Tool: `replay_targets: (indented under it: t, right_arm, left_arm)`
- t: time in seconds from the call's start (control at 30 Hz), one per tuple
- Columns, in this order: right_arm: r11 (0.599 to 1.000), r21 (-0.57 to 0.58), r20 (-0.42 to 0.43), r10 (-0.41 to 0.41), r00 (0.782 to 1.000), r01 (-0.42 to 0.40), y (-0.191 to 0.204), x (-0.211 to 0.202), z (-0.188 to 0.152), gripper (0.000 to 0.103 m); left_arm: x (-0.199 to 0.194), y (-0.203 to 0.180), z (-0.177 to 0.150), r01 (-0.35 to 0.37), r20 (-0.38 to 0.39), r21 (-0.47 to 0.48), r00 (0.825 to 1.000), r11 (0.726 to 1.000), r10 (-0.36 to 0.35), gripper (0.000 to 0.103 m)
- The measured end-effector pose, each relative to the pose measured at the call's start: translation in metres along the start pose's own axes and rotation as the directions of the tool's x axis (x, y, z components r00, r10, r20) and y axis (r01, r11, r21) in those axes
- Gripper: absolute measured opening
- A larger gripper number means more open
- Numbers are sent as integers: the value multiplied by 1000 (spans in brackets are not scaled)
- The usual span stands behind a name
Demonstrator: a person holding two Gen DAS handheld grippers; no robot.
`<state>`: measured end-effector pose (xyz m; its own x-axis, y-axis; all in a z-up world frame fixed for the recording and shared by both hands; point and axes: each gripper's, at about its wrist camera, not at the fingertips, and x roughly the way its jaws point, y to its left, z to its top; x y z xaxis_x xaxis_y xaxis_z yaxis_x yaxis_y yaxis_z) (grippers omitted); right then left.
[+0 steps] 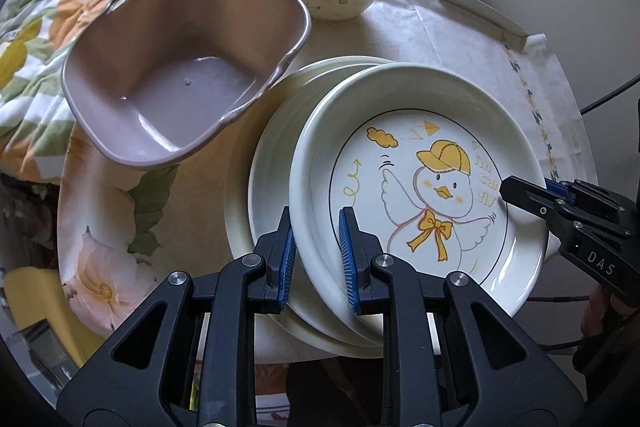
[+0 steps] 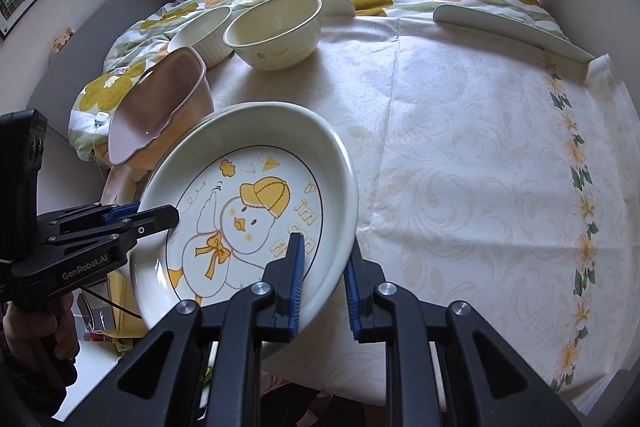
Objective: Organize plates and bowls
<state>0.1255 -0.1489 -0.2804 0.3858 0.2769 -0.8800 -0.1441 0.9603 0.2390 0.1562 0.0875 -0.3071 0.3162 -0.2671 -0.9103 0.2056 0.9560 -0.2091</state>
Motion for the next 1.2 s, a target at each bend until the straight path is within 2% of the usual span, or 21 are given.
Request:
replay_targets:
  t: [0.2, 0.4, 0.53, 0.7, 1.2]
  right_arm:
    - [999, -37, 9, -11, 1000, 11, 1, 2, 2, 17]
    - [998, -59, 5, -9, 1000, 10, 2, 2, 5, 17]
    - [994, -106, 0, -32, 999, 32, 7, 3, 6, 17]
    - [978, -197, -7, -77, 997, 74, 16, 10, 6, 17]
    - [970, -221, -10, -102, 995, 98, 21, 14, 10, 17]
  left_arm:
    - [8, -4, 3, -15, -5, -10, 1000, 1000, 15, 17]
    - [8, -17, 5, -97, 9, 48, 995, 994, 97, 18]
    - [9, -31, 5, -198, 30, 121, 980, 973, 196, 18]
    - [10, -38, 7, -278, 39, 156, 960, 948, 276, 18]
    - [8, -34, 5, -294, 26, 145, 956, 945, 293, 19]
